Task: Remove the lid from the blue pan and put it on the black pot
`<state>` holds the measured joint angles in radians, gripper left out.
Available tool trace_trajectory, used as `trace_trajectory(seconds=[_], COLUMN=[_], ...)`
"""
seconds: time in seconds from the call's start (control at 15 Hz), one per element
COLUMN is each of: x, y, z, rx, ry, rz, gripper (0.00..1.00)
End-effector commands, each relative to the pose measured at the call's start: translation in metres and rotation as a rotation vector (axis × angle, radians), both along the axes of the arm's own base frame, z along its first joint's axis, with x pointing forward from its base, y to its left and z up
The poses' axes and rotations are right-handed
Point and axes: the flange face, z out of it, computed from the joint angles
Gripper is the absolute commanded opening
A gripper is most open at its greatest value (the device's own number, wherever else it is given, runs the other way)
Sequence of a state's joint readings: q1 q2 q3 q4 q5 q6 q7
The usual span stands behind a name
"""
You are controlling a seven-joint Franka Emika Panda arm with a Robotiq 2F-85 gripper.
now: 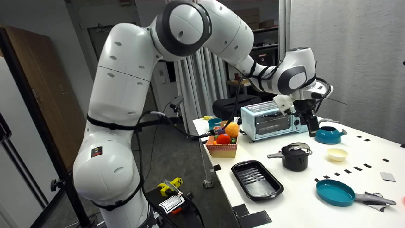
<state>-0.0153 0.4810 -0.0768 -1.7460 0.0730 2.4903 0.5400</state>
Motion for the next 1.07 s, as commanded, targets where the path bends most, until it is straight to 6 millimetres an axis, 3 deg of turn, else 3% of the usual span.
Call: trace_trajectory(seconds=[0.0,0.67,0.73,1.0], x=[-0.039,-0.097,-0.077,-0.088], y=[-0.017,-0.050,-0.046,-0.049], z=[0.035,0.095,0.084,0.091], rx=[0.011,-0.006,-0.020,-0.021], ry=[-0.021,-0.083,-0.064,-0.070], rz=[0.052,0.123,0.104,0.110], gripper=[1.00,1.00,1.00,1.00])
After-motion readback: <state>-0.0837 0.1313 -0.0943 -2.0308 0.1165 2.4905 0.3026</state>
